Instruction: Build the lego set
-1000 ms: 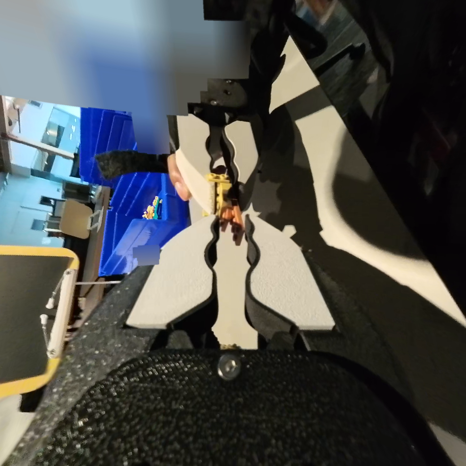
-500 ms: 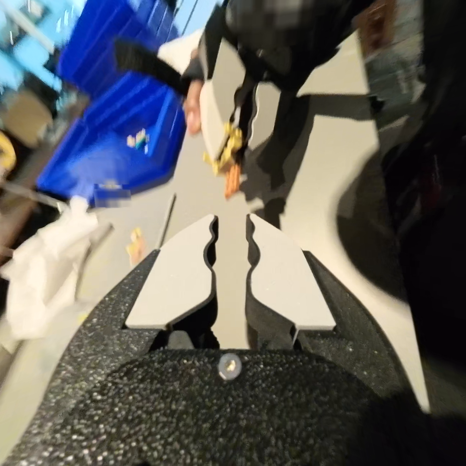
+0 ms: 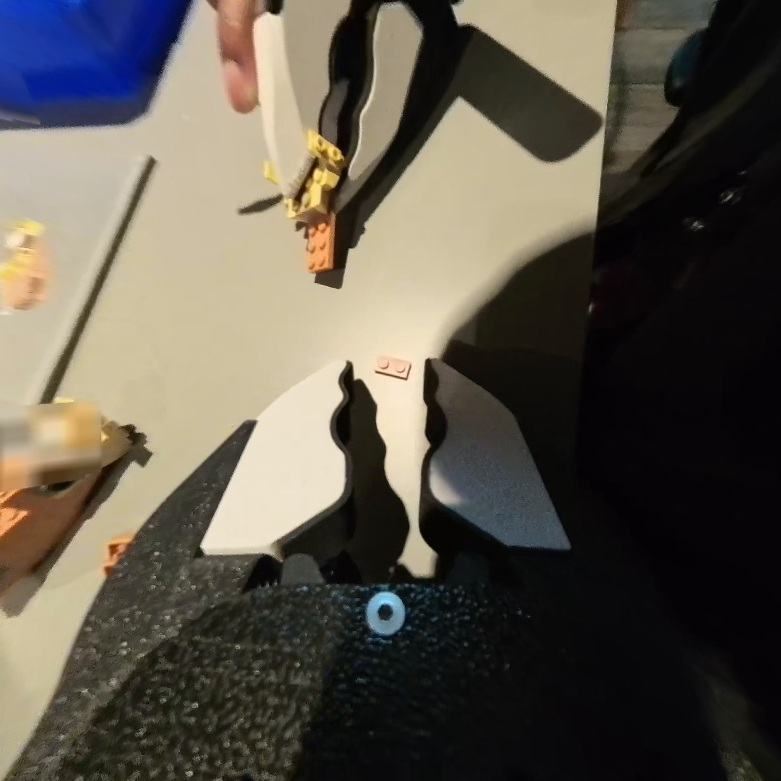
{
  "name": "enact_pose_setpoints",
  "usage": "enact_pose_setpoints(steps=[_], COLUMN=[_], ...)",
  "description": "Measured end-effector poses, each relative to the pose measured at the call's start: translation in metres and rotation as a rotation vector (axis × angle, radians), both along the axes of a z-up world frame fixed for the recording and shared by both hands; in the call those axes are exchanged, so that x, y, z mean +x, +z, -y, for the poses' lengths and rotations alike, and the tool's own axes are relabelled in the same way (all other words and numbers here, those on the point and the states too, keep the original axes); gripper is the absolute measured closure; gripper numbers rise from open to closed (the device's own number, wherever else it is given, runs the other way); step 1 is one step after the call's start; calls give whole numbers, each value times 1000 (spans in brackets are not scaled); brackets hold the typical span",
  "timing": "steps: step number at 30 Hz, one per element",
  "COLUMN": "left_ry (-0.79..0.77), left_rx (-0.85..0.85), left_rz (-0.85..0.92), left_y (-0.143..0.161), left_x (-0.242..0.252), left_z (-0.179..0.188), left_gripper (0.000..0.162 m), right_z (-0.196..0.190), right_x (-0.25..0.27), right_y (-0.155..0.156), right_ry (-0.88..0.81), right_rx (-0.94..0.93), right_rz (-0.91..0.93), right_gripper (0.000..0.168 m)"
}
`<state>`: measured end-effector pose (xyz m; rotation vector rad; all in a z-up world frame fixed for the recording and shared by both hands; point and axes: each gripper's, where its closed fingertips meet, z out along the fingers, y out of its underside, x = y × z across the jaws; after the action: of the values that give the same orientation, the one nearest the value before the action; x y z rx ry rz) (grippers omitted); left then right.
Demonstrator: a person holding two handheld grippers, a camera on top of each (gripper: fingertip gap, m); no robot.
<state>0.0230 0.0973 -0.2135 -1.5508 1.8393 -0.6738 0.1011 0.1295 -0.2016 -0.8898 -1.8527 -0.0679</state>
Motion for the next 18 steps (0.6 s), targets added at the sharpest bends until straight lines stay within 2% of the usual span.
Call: enact_pose_setpoints(steps=[5,9,16,18], left_ry=[-50,-53,-45,-20], left_rx=[-106,-208,-190,-191], left_rz=[-71,-85,-67,-9], left_y=[-8,-8,-7,0], left_x=[2,3,7,12], left_z=[2,0,6,5], left_gripper=[133,147,148,148], right_z=[7,11,12,12], right_x=[-7,-14,-19,-20], right_y=[-4,-5,-5,-2], right_ry=[43,73,93,101], right_rx=[-32,-34,9,47], right_rz=[39,55,50,32], right_gripper=[152,152,152,152])
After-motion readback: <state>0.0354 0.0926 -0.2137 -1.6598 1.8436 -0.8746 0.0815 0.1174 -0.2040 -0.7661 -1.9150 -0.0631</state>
